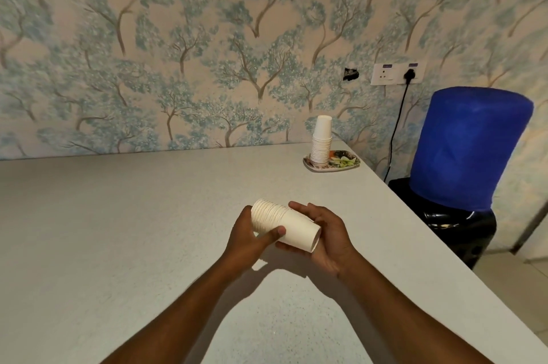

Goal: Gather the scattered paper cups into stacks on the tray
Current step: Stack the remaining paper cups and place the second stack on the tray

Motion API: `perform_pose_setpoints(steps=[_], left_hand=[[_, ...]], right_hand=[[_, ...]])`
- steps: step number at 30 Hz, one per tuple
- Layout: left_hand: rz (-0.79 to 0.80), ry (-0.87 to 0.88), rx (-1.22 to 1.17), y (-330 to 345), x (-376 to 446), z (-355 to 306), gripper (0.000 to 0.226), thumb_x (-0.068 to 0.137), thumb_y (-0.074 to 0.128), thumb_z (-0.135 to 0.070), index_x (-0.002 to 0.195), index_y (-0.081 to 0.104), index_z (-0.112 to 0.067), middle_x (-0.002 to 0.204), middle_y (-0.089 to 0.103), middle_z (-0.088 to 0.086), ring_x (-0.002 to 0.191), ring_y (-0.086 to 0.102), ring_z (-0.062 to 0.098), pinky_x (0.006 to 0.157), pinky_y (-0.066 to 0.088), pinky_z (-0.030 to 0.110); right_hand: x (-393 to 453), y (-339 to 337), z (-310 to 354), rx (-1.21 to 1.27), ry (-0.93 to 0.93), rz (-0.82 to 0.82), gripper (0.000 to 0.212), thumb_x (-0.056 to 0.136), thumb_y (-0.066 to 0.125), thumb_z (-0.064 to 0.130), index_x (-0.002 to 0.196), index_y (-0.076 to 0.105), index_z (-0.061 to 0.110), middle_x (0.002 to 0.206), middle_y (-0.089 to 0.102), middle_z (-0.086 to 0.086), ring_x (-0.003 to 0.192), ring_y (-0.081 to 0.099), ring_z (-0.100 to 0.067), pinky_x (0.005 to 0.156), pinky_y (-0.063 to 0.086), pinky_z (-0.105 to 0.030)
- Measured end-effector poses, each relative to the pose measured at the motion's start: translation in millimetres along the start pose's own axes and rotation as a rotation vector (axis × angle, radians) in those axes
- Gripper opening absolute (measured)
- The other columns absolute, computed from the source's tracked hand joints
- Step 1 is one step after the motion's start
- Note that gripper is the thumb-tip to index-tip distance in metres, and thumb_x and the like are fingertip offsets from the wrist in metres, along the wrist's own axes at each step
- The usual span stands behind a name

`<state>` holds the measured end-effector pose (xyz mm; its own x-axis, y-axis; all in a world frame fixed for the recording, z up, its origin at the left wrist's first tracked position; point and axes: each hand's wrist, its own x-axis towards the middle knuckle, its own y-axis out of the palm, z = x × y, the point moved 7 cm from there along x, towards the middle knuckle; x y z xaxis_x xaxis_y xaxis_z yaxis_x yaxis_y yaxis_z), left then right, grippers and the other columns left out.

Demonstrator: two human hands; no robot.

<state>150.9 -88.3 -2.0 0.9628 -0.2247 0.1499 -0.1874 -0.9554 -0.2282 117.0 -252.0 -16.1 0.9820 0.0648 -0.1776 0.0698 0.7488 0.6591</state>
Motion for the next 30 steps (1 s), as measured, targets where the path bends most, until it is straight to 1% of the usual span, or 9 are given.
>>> perform_pose_setpoints(steps=[5, 10, 14, 15, 17, 20, 25, 28, 30], left_hand=[[0.023, -0.132, -0.312, 1.5, 4.1, 14.6, 0.078, 0.069, 0.080, -0.044, 0.133, 0.053, -0.010, 0.126, 0.065, 0.014, 0.116, 0.064, 0.033, 0.098, 0.056, 0.051], [0.180, -0.190, -0.459, 19.0, 5.6, 17.6, 0.070, 0.079, 0.074, -0.038, 0.135, 0.052, -0.001, 0.130, 0.063, 0.025, 0.119, 0.064, 0.039, 0.099, 0.056, 0.051], [0.311, -0.234, -0.569, 27.3, 5.3, 21.5, 0.058, 0.097, 0.061, -0.048, 0.129, 0.061, 0.000, 0.115, 0.071, 0.028, 0.102, 0.072, 0.038, 0.073, 0.061, 0.037], [0.339, -0.256, -0.577, 29.4, 5.6, 24.0, 0.061, 0.098, 0.057, -0.052, 0.131, 0.060, -0.001, 0.114, 0.070, 0.030, 0.101, 0.072, 0.039, 0.074, 0.061, 0.040], [0.373, -0.335, -0.605, 37.8, 6.4, 28.4, 0.067, 0.098, 0.052, -0.059, 0.136, 0.057, -0.004, 0.122, 0.065, 0.034, 0.113, 0.065, 0.047, 0.095, 0.055, 0.056], [0.362, -0.373, -0.545, 49.6, 11.9, 26.3, 0.068, 0.101, 0.039, -0.061, 0.144, 0.048, -0.008, 0.132, 0.061, 0.030, 0.122, 0.059, 0.050, 0.109, 0.039, 0.069], [0.283, -0.244, -0.390, 71.3, 17.5, -2.7, 0.076, 0.085, 0.049, -0.067, 0.146, 0.044, -0.021, 0.137, 0.062, 0.014, 0.118, 0.065, 0.037, 0.100, 0.051, 0.061], [0.300, -0.095, -0.256, 99.1, 22.3, -25.7, 0.096, 0.070, 0.064, -0.079, 0.149, 0.036, -0.032, 0.145, 0.052, 0.001, 0.127, 0.058, 0.028, 0.102, 0.053, 0.054], [0.299, -0.037, -0.166, 115.9, 27.3, -32.5, 0.084, 0.077, 0.068, -0.066, 0.146, 0.034, -0.033, 0.144, 0.052, -0.003, 0.126, 0.057, 0.018, 0.104, 0.052, 0.046]], right_hand=[[-3.0, 4.8, 5.2, -0.144, 0.031, 0.031, 0.063, 0.090, 0.057, 0.059, 0.134, 0.067, 0.016, 0.141, 0.060, -0.020, 0.128, 0.056, -0.050, 0.105, 0.041, -0.073], [-2.3, 10.5, -3.9, -0.218, -0.052, 0.028, 0.071, 0.080, 0.066, 0.069, 0.134, 0.067, 0.022, 0.142, 0.059, -0.018, 0.130, 0.055, -0.048, 0.105, 0.044, -0.070], [-1.4, 6.4, -12.7, -0.104, -0.089, 0.053, 0.091, 0.063, 0.087, 0.062, 0.138, 0.063, 0.017, 0.140, 0.061, -0.021, 0.130, 0.055, -0.049, 0.108, 0.039, -0.073], [-1.2, 4.9, -16.2, -0.085, -0.072, 0.053, 0.089, 0.063, 0.089, 0.060, 0.137, 0.063, 0.018, 0.139, 0.062, -0.020, 0.128, 0.057, -0.049, 0.106, 0.041, -0.073], [0.5, 0.3, -14.2, -0.165, -0.038, 0.013, 0.081, 0.067, 0.084, 0.063, 0.134, 0.064, 0.021, 0.138, 0.063, -0.018, 0.123, 0.062, -0.046, 0.095, 0.052, -0.067], [8.2, -11.2, 0.7, -0.325, 0.014, -0.096, 0.075, 0.074, 0.070, 0.068, 0.133, 0.058, 0.024, 0.135, 0.060, -0.018, 0.112, 0.068, -0.044, 0.081, 0.059, -0.055], [14.8, -31.1, 28.1, -0.406, 0.072, -0.159, 0.083, 0.065, 0.074, 0.075, 0.127, 0.066, 0.021, 0.123, 0.065, -0.017, 0.102, 0.072, -0.039, 0.085, 0.059, -0.053], [11.5, -48.8, 49.1, -0.423, 0.134, -0.167, 0.088, 0.060, 0.070, 0.086, 0.122, 0.066, 0.024, 0.123, 0.067, -0.015, 0.109, 0.069, -0.040, 0.085, 0.061, -0.050], [8.6, -58.4, 62.2, -0.449, 0.155, -0.148, 0.086, 0.067, 0.058, 0.092, 0.125, 0.063, 0.028, 0.127, 0.064, -0.016, 0.110, 0.069, -0.043, 0.088, 0.060, -0.054]])
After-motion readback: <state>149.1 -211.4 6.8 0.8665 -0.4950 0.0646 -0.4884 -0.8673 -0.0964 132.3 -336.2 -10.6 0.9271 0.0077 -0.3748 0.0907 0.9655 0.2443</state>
